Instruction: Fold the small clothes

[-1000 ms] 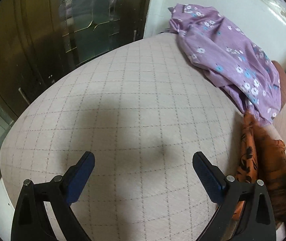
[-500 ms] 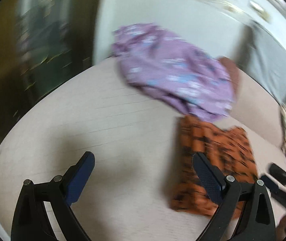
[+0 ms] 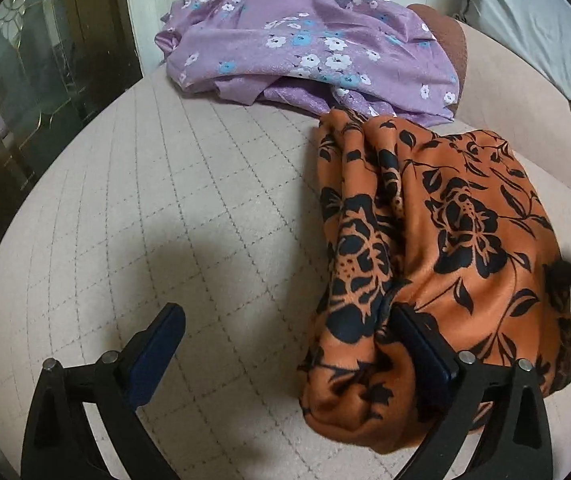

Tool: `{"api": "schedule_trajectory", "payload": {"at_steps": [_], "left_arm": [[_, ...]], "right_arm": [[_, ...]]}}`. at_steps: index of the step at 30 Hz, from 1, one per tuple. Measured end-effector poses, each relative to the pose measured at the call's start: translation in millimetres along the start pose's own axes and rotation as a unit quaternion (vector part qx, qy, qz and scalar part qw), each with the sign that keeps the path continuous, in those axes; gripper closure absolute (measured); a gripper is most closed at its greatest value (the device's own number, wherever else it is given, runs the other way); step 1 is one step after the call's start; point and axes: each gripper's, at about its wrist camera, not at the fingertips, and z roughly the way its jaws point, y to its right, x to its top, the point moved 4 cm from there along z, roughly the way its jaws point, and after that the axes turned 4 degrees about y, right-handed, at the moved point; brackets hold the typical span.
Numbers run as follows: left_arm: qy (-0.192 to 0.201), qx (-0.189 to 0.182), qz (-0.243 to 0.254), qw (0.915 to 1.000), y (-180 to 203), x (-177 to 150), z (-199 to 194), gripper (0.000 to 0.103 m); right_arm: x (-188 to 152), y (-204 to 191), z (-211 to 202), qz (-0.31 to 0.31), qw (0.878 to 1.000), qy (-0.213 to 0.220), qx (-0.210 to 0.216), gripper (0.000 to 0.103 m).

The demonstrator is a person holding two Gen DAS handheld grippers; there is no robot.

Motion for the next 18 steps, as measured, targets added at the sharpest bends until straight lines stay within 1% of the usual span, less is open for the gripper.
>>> {"api": "schedule_trajectory", "payload": {"at_steps": [2, 3, 5, 7, 8, 9, 10, 11, 13, 15, 18], "left_arm": [[0.009, 0.009, 0.009, 0.9999, 4, 1, 0, 0.000], [0.014, 0.014, 0.016, 0.9997, 7, 2, 0, 0.000], [0.024, 0.021, 0.033, 0.9989, 12, 5, -1, 0.000], [0.027, 0.017, 0.038, 0.9988, 13, 6, 1, 0.000], [0.027, 0.018, 0.039, 0.9987, 12, 5, 2, 0.000], [0.028, 0.016, 0.039, 0.9987, 12, 6, 2, 0.000], [0.028, 0.015, 0.039, 0.9987, 12, 6, 2, 0.000], [0.029, 0.014, 0.041, 0.9986, 12, 6, 2, 0.000], [0.031, 0.015, 0.046, 0.9984, 13, 6, 1, 0.000], [0.031, 0.018, 0.046, 0.9983, 14, 5, 1, 0.000], [0.031, 0.019, 0.045, 0.9983, 14, 5, 0, 0.000]], "right_arm": [[19, -1, 3, 0.000, 1.000, 0.015, -0.017, 0.079], [33, 5, 12, 0.018, 0.999, 0.015, -0.033, 0.079], [48, 18, 29, 0.048, 0.998, 0.008, -0.045, 0.077], [57, 37, 64, 0.057, 0.996, -0.015, -0.073, 0.078], [59, 43, 85, 0.063, 0.995, -0.028, -0.072, 0.078], [63, 48, 94, 0.075, 0.996, -0.015, -0.052, 0.079], [66, 49, 96, 0.081, 0.995, -0.014, -0.050, 0.079], [67, 49, 98, 0.082, 0.995, -0.014, -0.051, 0.079], [67, 47, 104, 0.064, 0.996, -0.007, -0.059, 0.079], [69, 41, 112, 0.046, 0.996, -0.003, -0.072, 0.079], [73, 35, 124, 0.021, 0.995, -0.008, -0.101, 0.079]]}}
